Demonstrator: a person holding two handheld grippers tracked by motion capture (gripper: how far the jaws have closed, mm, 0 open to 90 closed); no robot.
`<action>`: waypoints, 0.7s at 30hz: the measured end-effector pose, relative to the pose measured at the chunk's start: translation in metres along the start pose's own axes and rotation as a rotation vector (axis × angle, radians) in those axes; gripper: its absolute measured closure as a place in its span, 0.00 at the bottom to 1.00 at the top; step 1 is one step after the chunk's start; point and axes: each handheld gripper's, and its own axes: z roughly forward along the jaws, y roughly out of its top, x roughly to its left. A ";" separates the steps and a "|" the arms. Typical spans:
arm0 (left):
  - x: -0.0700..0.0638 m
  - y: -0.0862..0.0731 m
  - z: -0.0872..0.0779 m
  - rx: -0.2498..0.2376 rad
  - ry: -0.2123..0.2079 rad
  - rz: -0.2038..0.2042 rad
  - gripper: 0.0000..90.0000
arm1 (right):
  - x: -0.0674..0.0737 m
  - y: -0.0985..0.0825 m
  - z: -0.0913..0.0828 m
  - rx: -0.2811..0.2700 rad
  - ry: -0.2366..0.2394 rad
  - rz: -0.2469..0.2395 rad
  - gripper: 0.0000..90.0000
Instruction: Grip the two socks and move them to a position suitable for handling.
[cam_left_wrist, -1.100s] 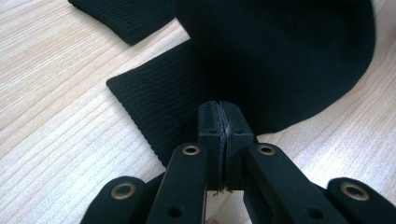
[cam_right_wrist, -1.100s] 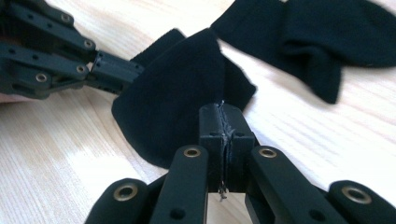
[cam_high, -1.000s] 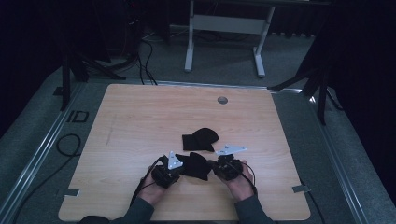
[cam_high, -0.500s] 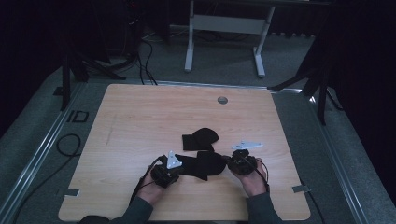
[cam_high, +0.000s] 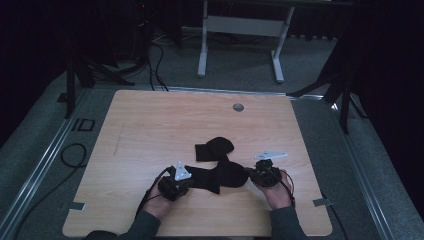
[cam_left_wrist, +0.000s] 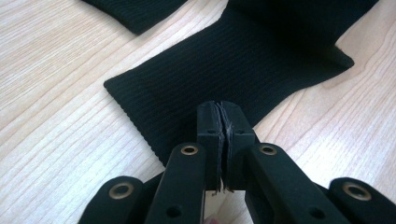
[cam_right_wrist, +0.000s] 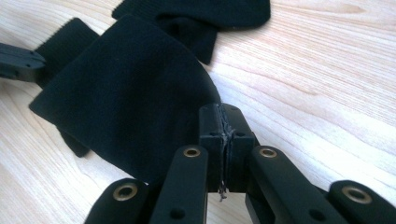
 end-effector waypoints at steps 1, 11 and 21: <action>0.000 0.000 0.000 0.000 0.000 0.000 0.98 | 0.000 0.000 0.000 0.000 0.000 0.000 0.98; 0.019 -0.005 -0.008 0.027 0.015 -0.010 0.96 | -0.007 -0.003 -0.001 0.044 -0.036 -0.011 0.98; 0.033 -0.009 -0.014 0.046 0.074 -0.044 0.95 | -0.005 -0.005 0.004 0.088 -0.027 -0.041 0.98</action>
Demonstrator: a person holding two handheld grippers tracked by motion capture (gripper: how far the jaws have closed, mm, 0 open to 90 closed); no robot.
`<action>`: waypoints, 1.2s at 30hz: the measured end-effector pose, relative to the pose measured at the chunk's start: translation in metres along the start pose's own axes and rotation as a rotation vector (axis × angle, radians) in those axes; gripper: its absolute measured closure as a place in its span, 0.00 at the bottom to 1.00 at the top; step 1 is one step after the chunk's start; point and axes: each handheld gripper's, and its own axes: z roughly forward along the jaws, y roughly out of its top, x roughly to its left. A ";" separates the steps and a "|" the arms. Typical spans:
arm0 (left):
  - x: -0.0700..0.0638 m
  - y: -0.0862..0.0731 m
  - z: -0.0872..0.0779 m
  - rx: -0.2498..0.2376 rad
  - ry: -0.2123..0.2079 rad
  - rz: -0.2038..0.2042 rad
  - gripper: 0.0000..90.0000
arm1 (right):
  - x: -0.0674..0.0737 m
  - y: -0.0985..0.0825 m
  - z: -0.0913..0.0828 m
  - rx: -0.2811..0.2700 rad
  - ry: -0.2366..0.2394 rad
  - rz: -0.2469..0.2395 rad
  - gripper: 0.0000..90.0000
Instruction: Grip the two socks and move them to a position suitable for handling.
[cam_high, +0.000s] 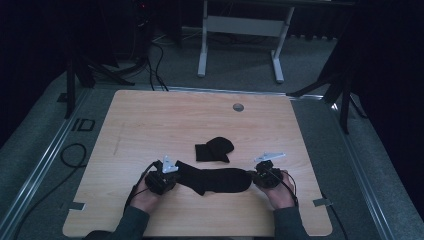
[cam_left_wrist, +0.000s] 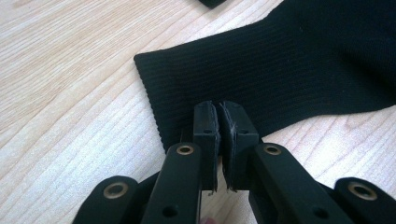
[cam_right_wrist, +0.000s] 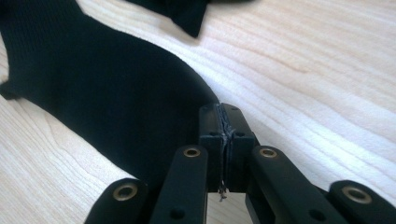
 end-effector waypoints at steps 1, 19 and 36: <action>0.000 0.000 0.000 0.000 0.002 0.001 0.95 | 0.000 0.000 0.000 0.000 0.000 0.000 0.98; 0.009 0.000 -0.010 -0.106 -0.024 -0.091 0.67 | 0.010 0.008 -0.009 -0.086 -0.039 -0.020 0.67; 0.014 -0.001 -0.006 -0.099 0.023 -0.126 0.64 | 0.012 0.060 0.003 -0.146 -0.064 -0.076 0.65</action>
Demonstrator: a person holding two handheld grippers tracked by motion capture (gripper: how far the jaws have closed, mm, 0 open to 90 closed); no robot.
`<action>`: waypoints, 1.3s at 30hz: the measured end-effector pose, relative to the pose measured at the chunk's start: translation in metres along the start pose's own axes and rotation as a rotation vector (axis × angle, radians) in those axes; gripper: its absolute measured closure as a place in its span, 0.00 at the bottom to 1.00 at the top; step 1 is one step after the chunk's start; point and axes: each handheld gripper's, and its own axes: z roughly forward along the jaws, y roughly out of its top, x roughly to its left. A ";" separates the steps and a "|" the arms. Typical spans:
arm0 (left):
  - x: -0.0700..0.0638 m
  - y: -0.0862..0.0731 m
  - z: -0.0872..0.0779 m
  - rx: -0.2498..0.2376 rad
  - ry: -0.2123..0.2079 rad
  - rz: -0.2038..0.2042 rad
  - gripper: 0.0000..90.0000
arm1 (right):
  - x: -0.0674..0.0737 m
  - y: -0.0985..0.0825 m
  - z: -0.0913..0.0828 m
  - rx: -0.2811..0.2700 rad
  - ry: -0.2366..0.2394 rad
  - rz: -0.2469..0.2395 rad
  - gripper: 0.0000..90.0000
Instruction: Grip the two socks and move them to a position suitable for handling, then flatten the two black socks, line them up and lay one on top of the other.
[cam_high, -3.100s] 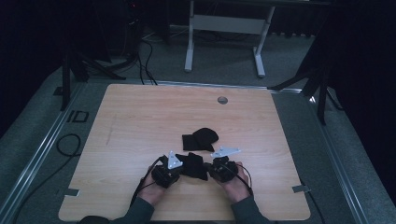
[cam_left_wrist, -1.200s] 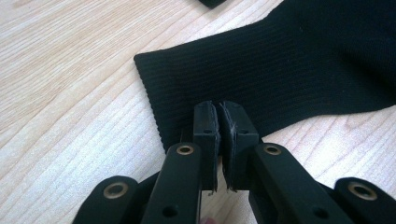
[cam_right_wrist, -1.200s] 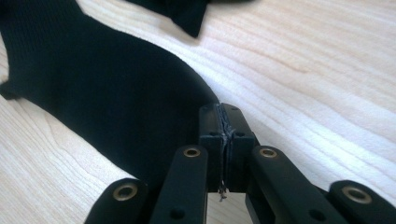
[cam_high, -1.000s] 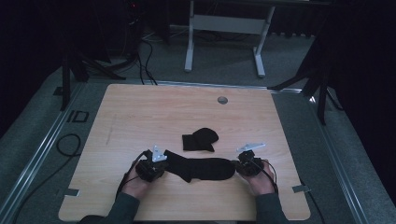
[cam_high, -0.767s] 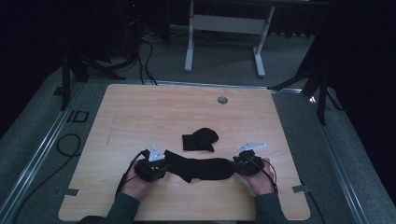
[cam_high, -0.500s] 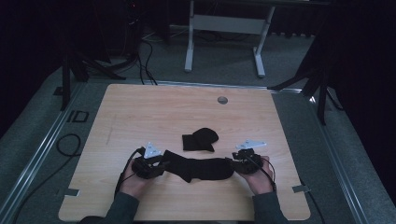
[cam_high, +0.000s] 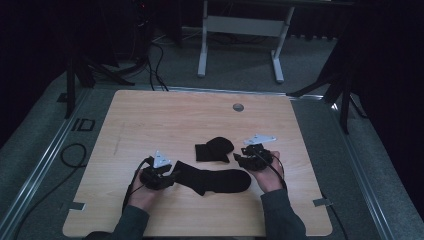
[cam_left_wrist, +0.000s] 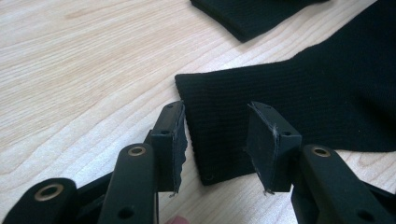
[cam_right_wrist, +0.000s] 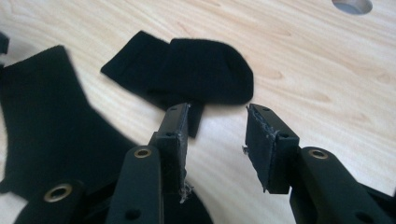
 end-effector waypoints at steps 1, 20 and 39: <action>0.000 0.000 0.000 0.002 -0.001 0.001 0.64 | -0.001 0.001 0.004 0.004 0.001 0.003 0.66; -0.006 0.000 0.004 0.016 0.000 0.021 0.64 | -0.014 0.021 0.065 0.141 -0.054 -0.049 0.90; -0.007 0.000 0.005 0.023 0.006 0.029 0.63 | -0.019 0.025 0.097 0.174 -0.046 0.086 0.93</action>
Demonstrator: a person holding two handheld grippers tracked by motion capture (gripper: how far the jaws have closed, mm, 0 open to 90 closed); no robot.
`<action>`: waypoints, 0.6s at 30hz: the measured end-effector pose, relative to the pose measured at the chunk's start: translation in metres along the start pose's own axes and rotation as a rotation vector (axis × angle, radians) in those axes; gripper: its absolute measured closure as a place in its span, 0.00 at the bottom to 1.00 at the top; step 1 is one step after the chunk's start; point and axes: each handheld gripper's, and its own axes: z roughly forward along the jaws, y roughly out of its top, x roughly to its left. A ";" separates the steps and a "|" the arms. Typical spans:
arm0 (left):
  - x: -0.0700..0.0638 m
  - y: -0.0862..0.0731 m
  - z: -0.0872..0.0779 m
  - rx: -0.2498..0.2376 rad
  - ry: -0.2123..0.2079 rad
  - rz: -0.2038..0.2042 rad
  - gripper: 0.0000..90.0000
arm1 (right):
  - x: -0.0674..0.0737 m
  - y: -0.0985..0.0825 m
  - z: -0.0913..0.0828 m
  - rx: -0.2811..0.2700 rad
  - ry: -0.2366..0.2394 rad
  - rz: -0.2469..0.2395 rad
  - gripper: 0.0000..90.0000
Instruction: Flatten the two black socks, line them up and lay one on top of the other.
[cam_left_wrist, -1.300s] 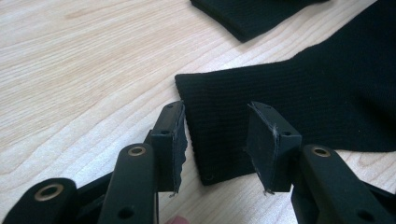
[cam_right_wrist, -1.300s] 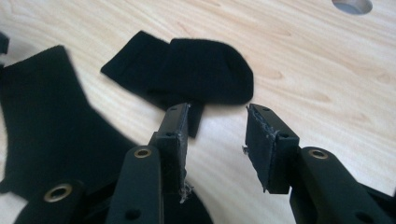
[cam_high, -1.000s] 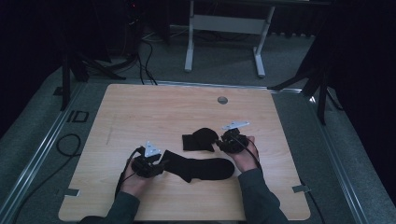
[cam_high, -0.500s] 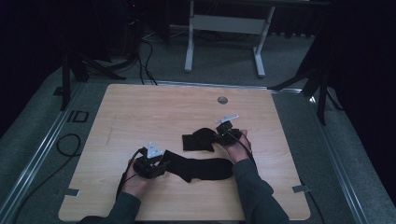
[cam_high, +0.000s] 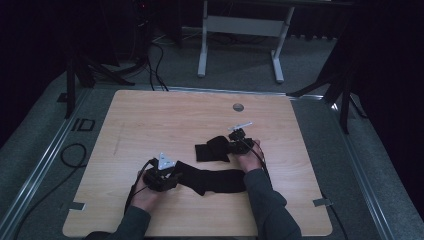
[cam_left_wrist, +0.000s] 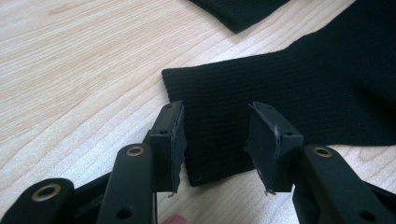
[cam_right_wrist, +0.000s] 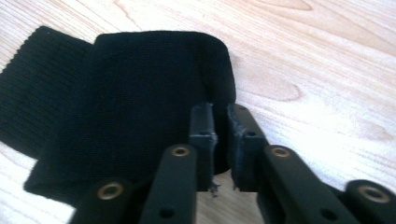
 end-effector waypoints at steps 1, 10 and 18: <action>0.000 0.000 0.000 0.000 0.000 0.000 0.63 | 0.001 0.000 -0.001 0.005 -0.001 0.013 0.93; -0.001 0.000 0.001 0.003 -0.001 0.003 0.63 | 0.012 -0.005 -0.008 0.048 0.025 0.076 0.95; -0.001 0.000 0.001 0.008 -0.002 0.006 0.63 | 0.011 -0.017 -0.023 -0.015 0.131 0.191 0.95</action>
